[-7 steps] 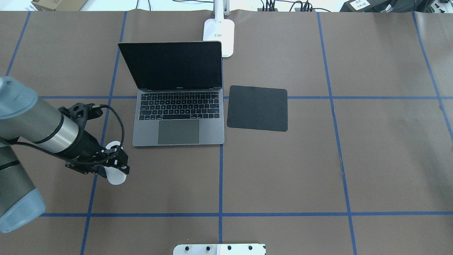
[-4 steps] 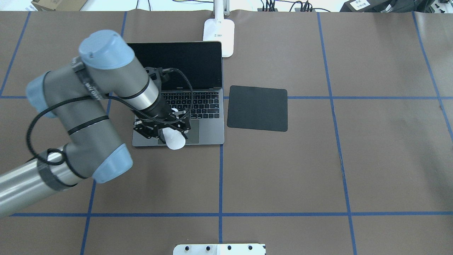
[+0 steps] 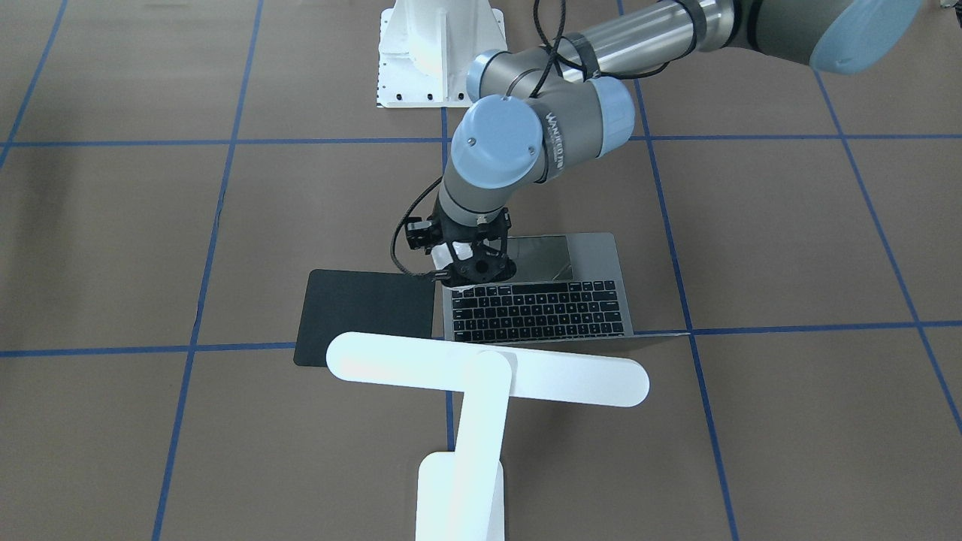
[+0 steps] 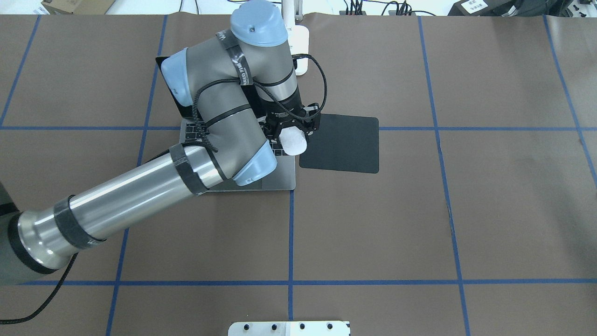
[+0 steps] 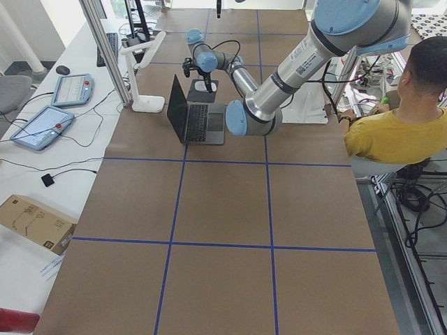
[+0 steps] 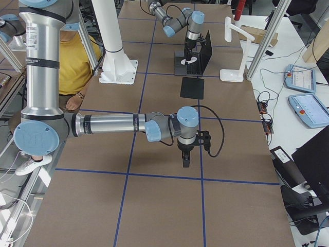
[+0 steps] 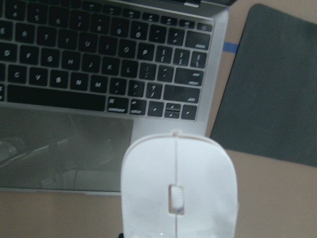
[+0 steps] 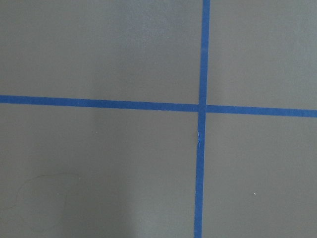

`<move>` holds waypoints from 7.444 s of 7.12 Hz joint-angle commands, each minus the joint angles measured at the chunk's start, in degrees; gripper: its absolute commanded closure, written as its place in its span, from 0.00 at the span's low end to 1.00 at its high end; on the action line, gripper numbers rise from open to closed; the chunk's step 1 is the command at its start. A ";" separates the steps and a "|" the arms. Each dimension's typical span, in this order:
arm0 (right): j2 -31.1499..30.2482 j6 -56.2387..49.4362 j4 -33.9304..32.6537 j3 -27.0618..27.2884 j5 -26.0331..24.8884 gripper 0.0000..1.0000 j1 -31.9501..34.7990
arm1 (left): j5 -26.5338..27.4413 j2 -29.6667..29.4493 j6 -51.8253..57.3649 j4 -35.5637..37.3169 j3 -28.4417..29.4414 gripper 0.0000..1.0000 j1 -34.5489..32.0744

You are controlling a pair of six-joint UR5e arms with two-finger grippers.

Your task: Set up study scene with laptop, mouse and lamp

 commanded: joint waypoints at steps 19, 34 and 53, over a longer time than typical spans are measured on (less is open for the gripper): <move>1.65 -0.08 0.76 -1.72 0.29 0.00 0.00 | 3.47 33.45 35.88 10.80 -37.15 0.00 -15.98; 5.95 -11.97 -8.58 -0.33 3.18 0.00 6.03 | -6.99 64.64 82.54 5.54 -27.80 0.00 -54.42; 5.88 -18.01 -18.14 1.79 2.84 0.00 7.65 | -6.99 65.70 82.45 4.82 -31.23 0.00 -54.60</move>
